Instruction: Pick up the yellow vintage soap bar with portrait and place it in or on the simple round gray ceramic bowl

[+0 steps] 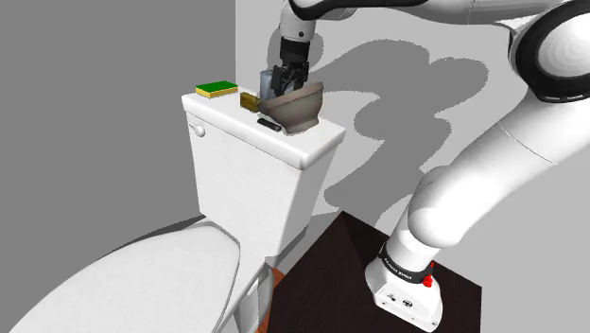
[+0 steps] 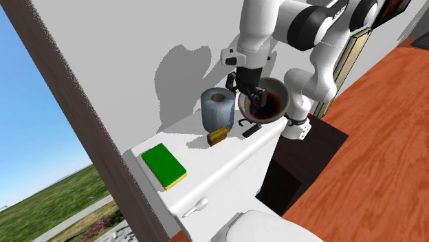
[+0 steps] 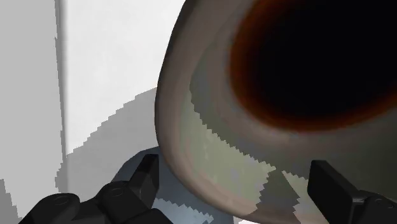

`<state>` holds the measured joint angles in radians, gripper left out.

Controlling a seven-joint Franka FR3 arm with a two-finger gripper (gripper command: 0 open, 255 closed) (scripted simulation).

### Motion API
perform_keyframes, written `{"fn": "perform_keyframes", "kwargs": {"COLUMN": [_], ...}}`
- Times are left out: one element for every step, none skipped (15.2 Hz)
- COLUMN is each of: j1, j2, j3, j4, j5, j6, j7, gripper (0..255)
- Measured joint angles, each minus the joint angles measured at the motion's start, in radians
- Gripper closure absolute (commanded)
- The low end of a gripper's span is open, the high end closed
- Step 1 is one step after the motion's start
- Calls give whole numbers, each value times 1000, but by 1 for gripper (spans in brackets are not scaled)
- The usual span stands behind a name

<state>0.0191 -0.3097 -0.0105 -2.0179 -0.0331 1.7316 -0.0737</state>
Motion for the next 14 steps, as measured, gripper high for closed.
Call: {"fn": "perform_keyframes", "kwargs": {"j1": [1,5,8,11,11,14,17,18,17,17,17,17,16,16], "j2": [44,85,130,184,229,276,318,336,340,339,339,338,334,337], "j3": [2,8,14,19,19,23,26,26,26,26,26,26,25,25], "j4": [50,82,135,191,232,292,343,369,374,373,371,351,328,322], "j5": [-5,-9,-13,-17,-23,-28,-33,-37,-40,-41,-42,-42,-42,-42], "j6": [-12,-10,-22,-32,-37,-56,-72,-77,-84,-86,-87,-76,-61,-47], "j7": [-2,2,6,9,3,5,6,6,6,5,7,8,7,7], "gripper": [0,0,0,0,0,0,0,0,0,0,0,0,0,0]}}
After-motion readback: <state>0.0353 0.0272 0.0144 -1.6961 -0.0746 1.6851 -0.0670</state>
